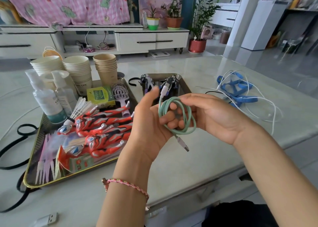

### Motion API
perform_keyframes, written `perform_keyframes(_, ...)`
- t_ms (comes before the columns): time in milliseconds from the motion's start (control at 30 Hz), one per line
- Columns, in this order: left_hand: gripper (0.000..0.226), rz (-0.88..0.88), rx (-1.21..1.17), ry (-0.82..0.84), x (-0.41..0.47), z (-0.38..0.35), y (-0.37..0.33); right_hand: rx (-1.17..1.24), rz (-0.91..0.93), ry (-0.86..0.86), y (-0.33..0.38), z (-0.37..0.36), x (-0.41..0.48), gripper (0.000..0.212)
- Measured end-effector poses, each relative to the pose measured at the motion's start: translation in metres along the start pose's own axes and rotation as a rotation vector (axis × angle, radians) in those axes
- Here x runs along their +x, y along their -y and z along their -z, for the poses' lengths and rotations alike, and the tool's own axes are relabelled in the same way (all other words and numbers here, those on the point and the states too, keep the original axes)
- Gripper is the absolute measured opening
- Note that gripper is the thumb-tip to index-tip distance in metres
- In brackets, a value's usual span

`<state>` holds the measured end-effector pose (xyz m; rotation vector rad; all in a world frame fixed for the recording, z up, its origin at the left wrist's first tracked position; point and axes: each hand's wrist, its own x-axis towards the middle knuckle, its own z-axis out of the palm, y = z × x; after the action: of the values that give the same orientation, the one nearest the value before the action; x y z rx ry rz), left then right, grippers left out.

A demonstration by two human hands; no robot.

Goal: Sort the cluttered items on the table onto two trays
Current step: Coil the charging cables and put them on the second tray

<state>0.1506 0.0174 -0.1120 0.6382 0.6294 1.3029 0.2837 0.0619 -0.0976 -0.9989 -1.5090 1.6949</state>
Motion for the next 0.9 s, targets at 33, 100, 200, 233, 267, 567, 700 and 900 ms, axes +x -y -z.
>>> perform_keyframes(33,0.057,0.008,-0.026,0.008,0.0002,0.0014,-0.0003,0.006,-0.005,0.008,0.0003,0.0000,-0.0002,0.023)
perform_keyframes(100,0.067,0.021,-0.054,0.015,0.0019,0.0044,0.0003,0.020,-0.017,0.028,0.0001,-0.0005,0.0001,0.024)
perform_keyframes(200,0.057,0.034,-0.002,0.001,0.0031,0.0054,0.0007,0.014,-0.020,0.034,-0.0013,-0.0003,0.0011,0.026)
perform_keyframes(233,0.052,0.035,0.014,-0.007,0.0029,0.0055,0.0005,0.009,-0.017,0.034,-0.0015,-0.0002,0.0013,0.028)
perform_keyframes(267,0.049,0.033,0.026,-0.014,0.0023,0.0056,0.0003,0.007,-0.015,0.034,-0.0019,0.0000,0.0014,0.030)
perform_keyframes(567,0.026,-0.086,0.237,0.064,-0.0009,0.0028,0.0037,0.072,0.005,0.014,-0.0006,0.0001,-0.0004,0.032)
perform_keyframes(700,0.025,-0.189,0.404,0.051,0.0022,0.0076,0.0061,0.103,0.016,-0.001,-0.0010,0.0007,0.0013,0.030)
perform_keyframes(900,0.026,-0.274,0.475,-0.021,0.0043,0.0077,0.0074,0.229,-0.012,0.173,0.0015,0.0018,0.0018,0.035)
